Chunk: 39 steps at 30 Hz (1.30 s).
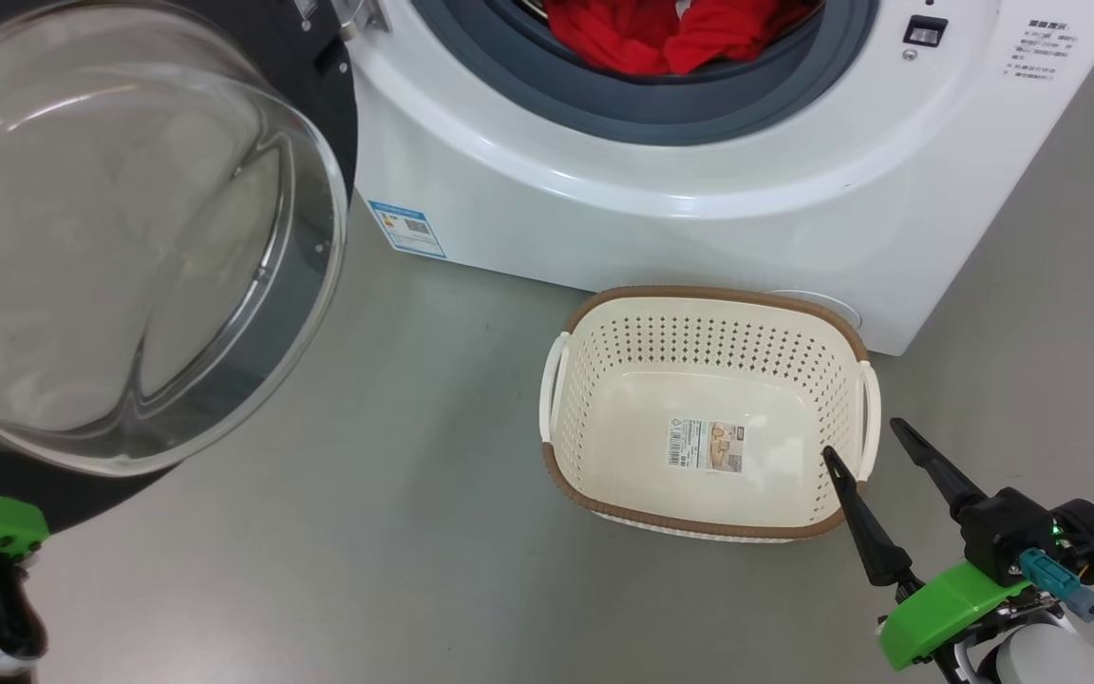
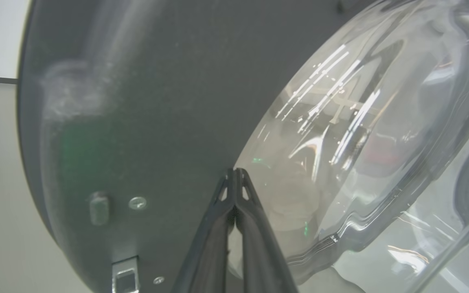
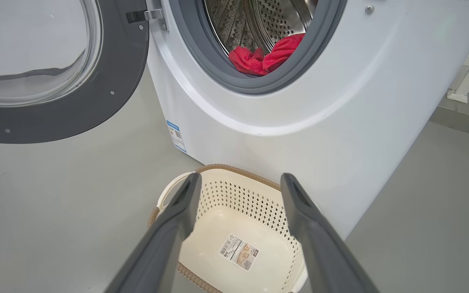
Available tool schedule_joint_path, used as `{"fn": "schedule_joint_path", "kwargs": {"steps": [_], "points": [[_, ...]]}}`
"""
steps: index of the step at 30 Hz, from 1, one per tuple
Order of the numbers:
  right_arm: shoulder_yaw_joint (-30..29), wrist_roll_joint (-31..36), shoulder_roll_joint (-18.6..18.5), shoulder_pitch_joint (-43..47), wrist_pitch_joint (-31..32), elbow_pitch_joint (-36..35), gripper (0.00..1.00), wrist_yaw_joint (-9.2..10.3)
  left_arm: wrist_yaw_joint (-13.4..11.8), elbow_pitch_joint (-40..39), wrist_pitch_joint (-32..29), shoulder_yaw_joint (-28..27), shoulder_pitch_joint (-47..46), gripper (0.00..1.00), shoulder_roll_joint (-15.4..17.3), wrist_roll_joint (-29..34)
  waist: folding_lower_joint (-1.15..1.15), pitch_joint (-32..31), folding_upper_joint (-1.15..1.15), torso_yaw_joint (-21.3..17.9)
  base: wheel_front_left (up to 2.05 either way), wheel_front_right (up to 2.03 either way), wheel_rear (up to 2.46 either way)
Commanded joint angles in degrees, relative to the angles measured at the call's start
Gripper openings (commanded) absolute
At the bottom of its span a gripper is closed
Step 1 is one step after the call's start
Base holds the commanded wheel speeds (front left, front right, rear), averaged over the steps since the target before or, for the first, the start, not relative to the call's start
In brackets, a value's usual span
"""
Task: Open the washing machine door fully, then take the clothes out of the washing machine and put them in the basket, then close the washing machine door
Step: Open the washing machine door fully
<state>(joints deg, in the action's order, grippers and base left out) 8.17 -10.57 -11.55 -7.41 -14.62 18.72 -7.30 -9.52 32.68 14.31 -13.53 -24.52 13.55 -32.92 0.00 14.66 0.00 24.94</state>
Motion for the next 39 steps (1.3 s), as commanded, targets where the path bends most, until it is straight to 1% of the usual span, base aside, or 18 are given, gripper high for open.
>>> {"fn": "schedule_joint_path", "kwargs": {"steps": [1, 5, 9, 11, 12, 14, 15, 16, 17, 18, 20, 24, 27, 29, 31, 34, 39], "points": [[1.3, -0.3, -0.6, -1.5, -0.4, -1.1, 1.00, -0.19, 0.2, -0.6, 0.7, -2.8, -1.6, 0.00, 3.7, 0.0, 0.00, 0.1, 0.00, -0.2, 0.00, 0.00, 0.00], [1.3, -0.4, -0.6, -1.5, -0.4, -0.8, 1.00, -0.19, 0.6, -0.3, 0.7, -4.1, -1.7, 0.00, 3.5, 1.0, 0.00, -0.2, 0.00, -0.4, 0.00, 0.00, 0.00], [1.1, -0.5, 0.2, -1.3, -0.4, -0.4, 1.00, -0.19, 1.1, -1.0, 0.7, -4.7, -0.7, 0.00, 3.3, 2.5, 0.00, -1.7, 0.00, -0.6, 0.00, 0.00, 0.00], [0.9, -0.6, 0.8, -1.1, -0.4, -0.2, 1.00, -0.19, 1.8, -2.1, 0.7, -5.1, 0.0, 0.00, 2.9, 2.7, 0.00, -2.8, 0.00, -0.6, 0.00, 0.00, 0.00], [0.8, -0.7, 1.2, -1.0, -0.4, -0.1, 1.00, -0.19, 2.3, -2.6, 0.7, -5.1, 0.4, 0.07, 2.9, 2.8, 0.00, -3.5, 0.00, -0.6, 0.00, 0.00, 0.00], [0.7, -0.7, 1.9, -0.8, -0.4, 0.2, 1.00, -0.19, 3.3, -3.8, 0.7, -5.1, 1.3, 0.34, 2.9, 3.0, 0.00, -4.7, 0.00, -0.6, 0.00, 0.00, 0.00], [0.7, -0.7, 2.3, -0.6, -0.4, 0.3, 1.00, -0.19, 3.8, -4.4, 0.7, -4.9, 1.7, 0.49, 3.0, 3.1, 0.00, -5.4, 0.00, -0.6, 0.00, 0.00, 0.00], [0.6, -0.7, 2.6, -0.5, -0.4, 0.4, 1.00, -0.19, 4.3, -5.1, 0.7, -4.5, 2.2, 0.54, 3.1, 3.3, 0.00, -6.1, 0.00, -0.6, 0.00, 0.00, 0.00], [0.5, -0.7, 3.0, -0.3, -0.4, 0.5, 1.00, -0.19, 4.6, -6.1, 0.7, -4.1, 2.6, 0.86, 2.9, 3.6, 0.00, -6.8, 0.00, -0.6, 0.00, 0.00, 0.00], [0.4, -0.8, 3.3, 0.0, -0.4, 0.5, 1.00, -0.19, 4.6, -7.3, 0.7, -3.6, 3.1, 1.00, 2.9, 4.1, 0.00, -7.6, 0.00, -0.6, 0.00, 0.00, 0.00], [0.0, -0.8, 4.0, 0.4, -0.4, 0.6, 1.00, -0.19, 3.6, -10.0, 0.5, -2.3, 4.2, 1.00, 3.2, 6.1, 0.00, -9.0, 0.00, -0.8, 0.00, 0.00, 0.00], [-1.1, -1.0, 5.4, 1.4, -0.4, 0.4, 1.00, -0.19, 2.1, -17.3, -0.6, -0.1, 5.8, 1.00, 2.6, 8.4, 0.00, -11.5, 0.00, -1.8, 0.00, 0.00, 0.00], [-2.0, -0.9, 6.1, 1.9, -0.4, -0.3, 1.00, -0.19, 3.0, -23.6, -2.1, 3.1, 6.6, 1.00, 1.9, 9.5, 0.00, -13.0, 0.00, -3.2, 0.00, 0.00, 0.00], [-2.9, -0.6, 6.5, 2.2, -0.4, -1.0, 1.00, -0.19, 3.0, -26.9, -3.1, 5.1, 7.0, 1.00, 1.7, 11.0, 0.00, -13.7, 0.00, -4.3, 0.00, 0.00, 0.00], [-3.8, -0.4, 6.9, 2.4, -0.4, -1.8, 1.00, -0.19, 4.1, -29.4, -3.6, 6.9, 7.1, 1.00, 1.2, 10.9, 0.00, -14.3, 0.00, -5.7, 0.00, 0.00, 0.00], [-5.4, -0.2, 7.3, 2.6, -0.4, -2.6, 1.00, -0.19, 7.4, -31.0, -3.8, 9.6, 7.3, 1.00, 0.1, 9.2, 0.00, -15.0, 0.00, -7.9, 0.00, 0.00, 0.00], [-7.4, 0.8, 7.9, 2.8, -0.4, -4.5, 1.00, -0.19, 10.3, -28.5, -5.2, 11.4, 8.4, 1.00, -1.9, 5.5, 0.00, -15.5, 0.00, -12.2, 0.00, 0.00, 0.00]]}}
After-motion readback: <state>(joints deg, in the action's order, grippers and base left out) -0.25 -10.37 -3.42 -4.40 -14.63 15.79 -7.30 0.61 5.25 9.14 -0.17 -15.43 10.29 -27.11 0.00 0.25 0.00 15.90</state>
